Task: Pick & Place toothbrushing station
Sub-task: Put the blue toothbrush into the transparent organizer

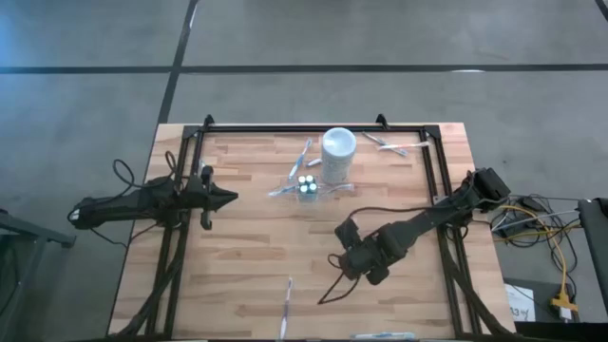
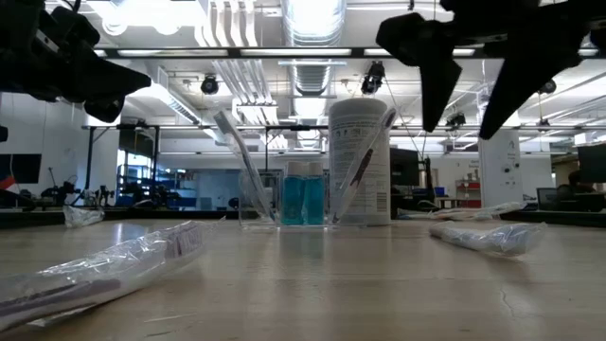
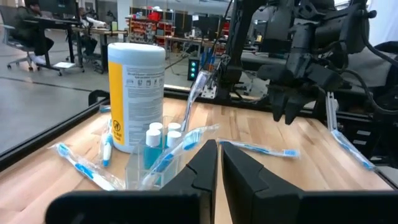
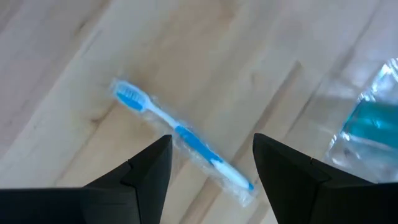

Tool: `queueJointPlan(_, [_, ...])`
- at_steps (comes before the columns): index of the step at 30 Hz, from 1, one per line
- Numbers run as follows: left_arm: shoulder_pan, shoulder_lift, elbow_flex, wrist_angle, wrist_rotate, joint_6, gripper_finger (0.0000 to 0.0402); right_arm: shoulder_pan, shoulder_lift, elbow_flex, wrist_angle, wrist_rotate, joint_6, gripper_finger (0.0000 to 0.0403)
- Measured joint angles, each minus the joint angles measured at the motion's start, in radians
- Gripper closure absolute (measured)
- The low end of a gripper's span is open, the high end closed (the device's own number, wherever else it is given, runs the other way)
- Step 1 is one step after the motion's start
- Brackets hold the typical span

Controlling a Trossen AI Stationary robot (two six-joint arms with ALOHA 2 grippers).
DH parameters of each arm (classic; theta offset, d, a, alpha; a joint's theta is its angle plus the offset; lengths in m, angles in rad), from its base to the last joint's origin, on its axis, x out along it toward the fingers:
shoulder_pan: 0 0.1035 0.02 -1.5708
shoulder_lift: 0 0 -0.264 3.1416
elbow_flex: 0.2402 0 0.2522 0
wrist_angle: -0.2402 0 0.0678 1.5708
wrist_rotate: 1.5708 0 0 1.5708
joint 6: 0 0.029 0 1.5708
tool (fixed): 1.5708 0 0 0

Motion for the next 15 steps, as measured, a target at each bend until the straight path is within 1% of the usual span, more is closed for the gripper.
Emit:
queueJointPlan(4, [0.000, 0.000, 0.000, 0.001, 0.000, -0.005, 0.0376, -0.015, 0.000, -0.020, 0.048, -0.010, -0.078, 0.0184])
queueJointPlan(11, [0.000, 0.000, 0.000, 0.019, -0.001, 0.018, 0.0376, -0.019, 0.012, -0.120, 0.200, -0.024, -0.224, 0.0184])
queueJointPlan(15, [0.000, 0.000, 0.000, 0.037, -0.002, 0.016, 0.0376, -0.019, 0.056, -0.142, 0.194, -0.039, -0.276, 0.0184])
